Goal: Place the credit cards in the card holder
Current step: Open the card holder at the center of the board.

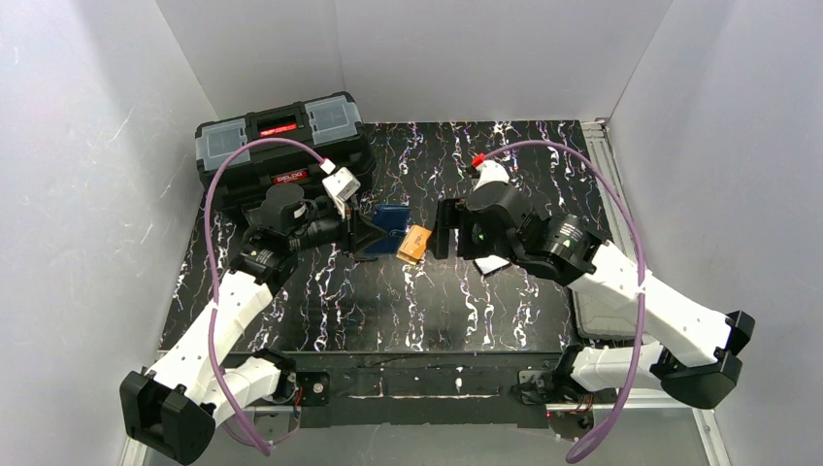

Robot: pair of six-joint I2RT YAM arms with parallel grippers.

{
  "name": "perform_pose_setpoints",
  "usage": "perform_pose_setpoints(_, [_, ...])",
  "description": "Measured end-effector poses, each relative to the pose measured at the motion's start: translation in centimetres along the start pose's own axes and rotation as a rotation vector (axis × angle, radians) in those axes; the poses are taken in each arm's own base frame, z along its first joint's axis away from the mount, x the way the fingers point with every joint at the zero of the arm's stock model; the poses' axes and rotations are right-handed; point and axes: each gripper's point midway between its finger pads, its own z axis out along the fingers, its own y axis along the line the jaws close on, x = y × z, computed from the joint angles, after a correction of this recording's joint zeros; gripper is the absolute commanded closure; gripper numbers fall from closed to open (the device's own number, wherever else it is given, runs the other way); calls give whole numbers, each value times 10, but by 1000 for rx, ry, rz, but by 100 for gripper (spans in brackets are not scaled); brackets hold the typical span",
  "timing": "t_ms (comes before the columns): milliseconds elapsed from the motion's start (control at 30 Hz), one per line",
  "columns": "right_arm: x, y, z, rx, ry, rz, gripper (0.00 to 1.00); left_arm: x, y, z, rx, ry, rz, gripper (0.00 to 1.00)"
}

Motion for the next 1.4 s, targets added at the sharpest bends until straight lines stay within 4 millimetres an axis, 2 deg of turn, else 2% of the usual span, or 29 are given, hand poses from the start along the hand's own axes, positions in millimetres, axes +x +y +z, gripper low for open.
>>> perform_pose_setpoints(100, [-16,24,1,-94,-45,23,12,-2,-1,3,-6,-6,21,100])
perform_pose_setpoints(200, [-24,47,14,-157,-47,32,14,0,-8,6,13,0,43,100])
perform_pose_setpoints(400, [-22,71,39,-204,-8,31,18,-2,-16,6,30,-7,86,100])
perform_pose_setpoints(567, [-22,75,43,-218,-4,44,24,-5,-16,4,23,-16,100,100])
perform_pose_setpoints(733, [-29,70,45,-206,-14,86,33,-5,-17,4,24,-17,103,100])
perform_pose_setpoints(1000, [-36,63,48,-204,-4,158,36,-7,-18,3,26,-25,110,100])
perform_pose_setpoints(1400, [-25,68,58,-207,55,207,38,-13,-13,5,7,-42,148,100])
